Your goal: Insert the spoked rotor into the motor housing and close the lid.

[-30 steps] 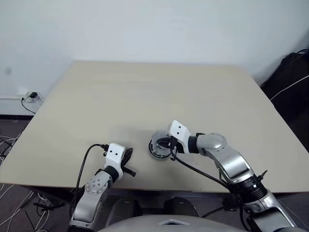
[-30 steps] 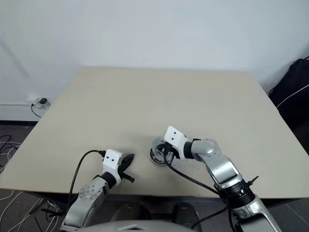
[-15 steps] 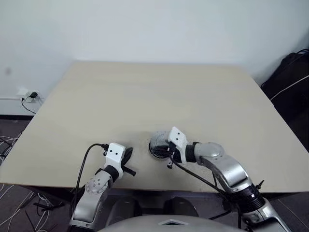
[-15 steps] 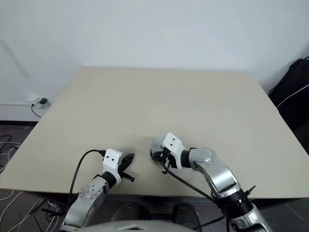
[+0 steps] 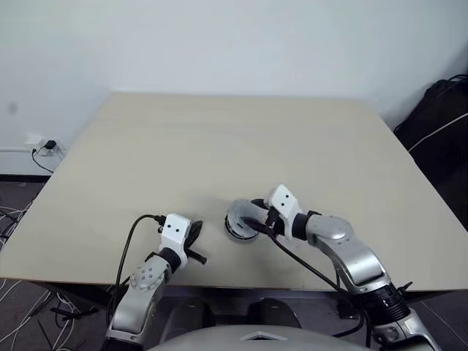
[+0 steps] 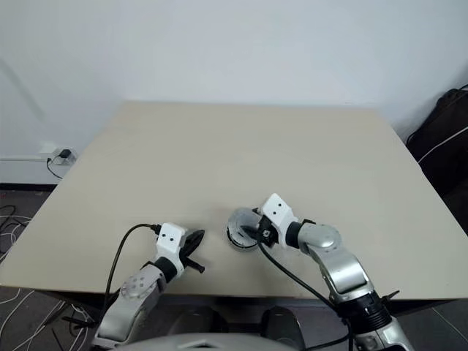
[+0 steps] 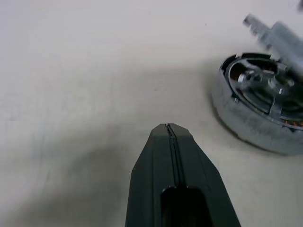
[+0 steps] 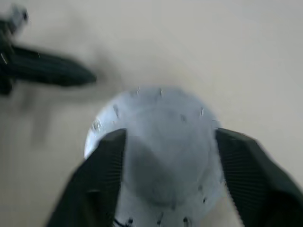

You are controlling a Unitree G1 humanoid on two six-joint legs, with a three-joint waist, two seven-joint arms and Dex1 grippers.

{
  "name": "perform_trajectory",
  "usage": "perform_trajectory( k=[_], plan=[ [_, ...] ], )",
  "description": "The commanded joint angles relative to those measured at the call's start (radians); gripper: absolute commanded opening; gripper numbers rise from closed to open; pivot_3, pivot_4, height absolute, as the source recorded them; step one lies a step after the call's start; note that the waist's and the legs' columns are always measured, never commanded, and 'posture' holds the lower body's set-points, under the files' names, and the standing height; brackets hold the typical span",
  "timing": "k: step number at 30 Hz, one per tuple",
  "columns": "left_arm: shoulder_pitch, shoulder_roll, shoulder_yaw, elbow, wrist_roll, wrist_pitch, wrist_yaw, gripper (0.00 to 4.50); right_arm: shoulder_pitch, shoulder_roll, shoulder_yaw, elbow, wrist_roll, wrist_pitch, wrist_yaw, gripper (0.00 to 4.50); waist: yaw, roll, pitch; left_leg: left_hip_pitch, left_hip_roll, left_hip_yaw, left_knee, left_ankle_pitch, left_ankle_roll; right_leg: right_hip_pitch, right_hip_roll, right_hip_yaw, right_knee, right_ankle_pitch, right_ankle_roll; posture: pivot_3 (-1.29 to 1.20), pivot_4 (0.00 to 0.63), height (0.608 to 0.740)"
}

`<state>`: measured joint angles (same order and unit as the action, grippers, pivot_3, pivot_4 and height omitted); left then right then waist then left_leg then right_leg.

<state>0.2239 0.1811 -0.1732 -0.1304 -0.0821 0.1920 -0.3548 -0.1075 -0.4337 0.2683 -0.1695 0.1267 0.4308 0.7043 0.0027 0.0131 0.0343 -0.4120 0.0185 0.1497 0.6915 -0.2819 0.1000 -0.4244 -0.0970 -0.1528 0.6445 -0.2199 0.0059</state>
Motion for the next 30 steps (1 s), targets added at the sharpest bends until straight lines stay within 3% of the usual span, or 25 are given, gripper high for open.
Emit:
perform_trajectory(
  k=[1,2,17,20,22,30],
  plan=[
    [-0.012,0.001,-0.004,-0.022,-0.003,-0.008,-0.008,0.0,-0.027,0.009,0.003,0.021,-0.014,-0.045,-0.002,4.21,0.0,0.0,0.0,0.0,0.0,0.0,0.0,0.0,0.0,0.0,0.0,0.0,0.0,0.0,0.0,0.0,0.0,0.74],
    [-0.012,0.002,-0.004,-0.022,-0.002,-0.008,-0.007,0.0,-0.031,0.007,0.013,0.035,-0.027,-0.052,-0.002,4.48,0.0,0.0,0.0,0.0,0.0,0.0,0.0,0.0,0.0,0.0,0.0,0.0,0.0,0.0,0.0,0.0,0.0,0.74],
    [0.004,0.003,0.001,-0.032,0.0,-0.01,-0.003,0.0,-0.059,0.042,0.022,0.098,-0.011,0.022,0.019,4.48,-0.001,0.0,-0.001,0.0,0.0,0.0,0.0,0.0,0.0,0.0,0.0,0.001,0.0,0.0,0.0,0.0,0.0,0.74],
    [0.006,0.004,0.0,-0.036,0.0,-0.008,-0.003,0.0,-0.066,0.028,0.032,0.096,-0.016,0.056,0.037,3.91,-0.001,0.001,-0.001,0.0,0.0,0.001,0.0,0.0,0.0,0.0,0.0,0.001,0.0,0.0,0.0,0.0,0.0,0.74],
    [0.008,0.004,0.0,-0.037,0.0,-0.007,-0.002,0.0,-0.068,0.026,0.032,0.094,-0.019,0.067,0.038,3.25,-0.001,0.001,-0.001,0.0,0.0,0.001,0.0,0.0,0.0,0.0,0.0,0.001,0.0,0.0,0.0,0.0,0.0,0.74],
    [0.012,0.001,0.0,-0.044,0.0,-0.003,0.003,0.0,-0.082,0.021,0.029,0.087,-0.025,0.099,0.037,3.16,-0.001,0.001,-0.003,0.0,0.0,0.001,0.0,0.0,0.0,0.0,0.0,0.001,0.0,0.0,0.0,0.0,0.0,0.74]
  ],
)
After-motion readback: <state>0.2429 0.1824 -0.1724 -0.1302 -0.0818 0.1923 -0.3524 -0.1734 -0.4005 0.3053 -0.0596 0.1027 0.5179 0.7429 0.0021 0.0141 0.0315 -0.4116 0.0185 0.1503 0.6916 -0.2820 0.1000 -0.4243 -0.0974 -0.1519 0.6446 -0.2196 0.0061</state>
